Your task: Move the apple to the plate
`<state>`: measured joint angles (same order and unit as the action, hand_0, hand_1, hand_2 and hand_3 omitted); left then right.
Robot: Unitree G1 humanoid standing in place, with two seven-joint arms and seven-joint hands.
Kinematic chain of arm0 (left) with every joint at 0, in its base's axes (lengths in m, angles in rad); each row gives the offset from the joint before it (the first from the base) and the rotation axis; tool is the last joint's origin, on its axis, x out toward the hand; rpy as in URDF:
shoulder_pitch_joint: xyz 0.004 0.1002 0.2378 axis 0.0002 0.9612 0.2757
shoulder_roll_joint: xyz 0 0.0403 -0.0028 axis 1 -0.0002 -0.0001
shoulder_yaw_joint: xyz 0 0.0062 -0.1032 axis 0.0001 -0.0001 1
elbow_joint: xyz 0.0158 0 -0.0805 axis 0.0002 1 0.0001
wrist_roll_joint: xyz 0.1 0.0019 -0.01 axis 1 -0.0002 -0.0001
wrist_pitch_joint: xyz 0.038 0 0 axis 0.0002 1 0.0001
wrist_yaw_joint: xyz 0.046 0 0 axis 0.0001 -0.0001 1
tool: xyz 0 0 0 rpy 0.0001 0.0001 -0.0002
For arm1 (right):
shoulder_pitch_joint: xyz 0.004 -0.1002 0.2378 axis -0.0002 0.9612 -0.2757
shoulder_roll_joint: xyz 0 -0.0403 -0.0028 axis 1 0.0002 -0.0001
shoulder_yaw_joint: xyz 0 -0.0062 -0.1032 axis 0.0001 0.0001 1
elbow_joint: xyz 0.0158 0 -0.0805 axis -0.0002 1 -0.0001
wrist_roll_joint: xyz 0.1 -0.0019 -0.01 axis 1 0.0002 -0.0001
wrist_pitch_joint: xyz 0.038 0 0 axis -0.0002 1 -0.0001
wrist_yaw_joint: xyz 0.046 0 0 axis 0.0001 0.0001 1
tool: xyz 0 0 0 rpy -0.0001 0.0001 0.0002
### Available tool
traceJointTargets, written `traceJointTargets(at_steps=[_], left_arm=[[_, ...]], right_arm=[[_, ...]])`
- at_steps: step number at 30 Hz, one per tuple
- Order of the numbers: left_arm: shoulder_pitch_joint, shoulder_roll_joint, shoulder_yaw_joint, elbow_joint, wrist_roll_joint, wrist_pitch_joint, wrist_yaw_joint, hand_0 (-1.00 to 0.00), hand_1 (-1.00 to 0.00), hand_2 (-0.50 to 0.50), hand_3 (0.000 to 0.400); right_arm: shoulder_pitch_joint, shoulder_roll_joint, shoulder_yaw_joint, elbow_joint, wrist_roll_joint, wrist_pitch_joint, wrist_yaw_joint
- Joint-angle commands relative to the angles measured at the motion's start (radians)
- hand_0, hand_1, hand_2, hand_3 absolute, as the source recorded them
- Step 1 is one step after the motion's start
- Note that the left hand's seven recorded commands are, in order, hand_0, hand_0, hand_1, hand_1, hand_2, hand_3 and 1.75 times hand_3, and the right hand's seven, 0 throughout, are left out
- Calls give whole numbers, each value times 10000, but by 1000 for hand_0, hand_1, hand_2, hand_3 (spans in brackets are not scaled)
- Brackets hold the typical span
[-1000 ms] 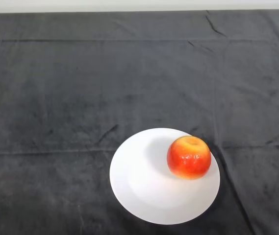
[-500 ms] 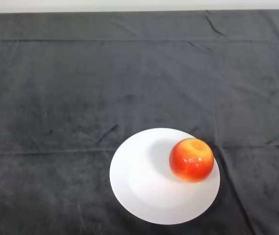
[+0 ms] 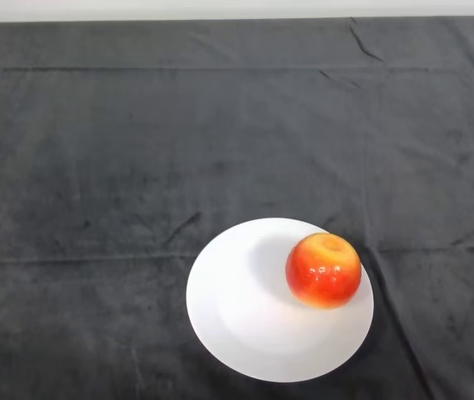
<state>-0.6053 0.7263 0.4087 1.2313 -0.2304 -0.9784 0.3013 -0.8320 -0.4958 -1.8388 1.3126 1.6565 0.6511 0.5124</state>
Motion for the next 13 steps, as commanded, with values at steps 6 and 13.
traceJointTargets(at_steps=[6, 13], left_arm=[[146, 157, 153, 225, 272, 105, -54, 0, 0, 0, 0], [152, 159, 202, 211, 307, 108, -67, 0, 0, 0, 0]], right_arm=[[19, -345, -189, 22, -48, 70, 3], [19, -344, -189, 22, -48, 70, 3]])
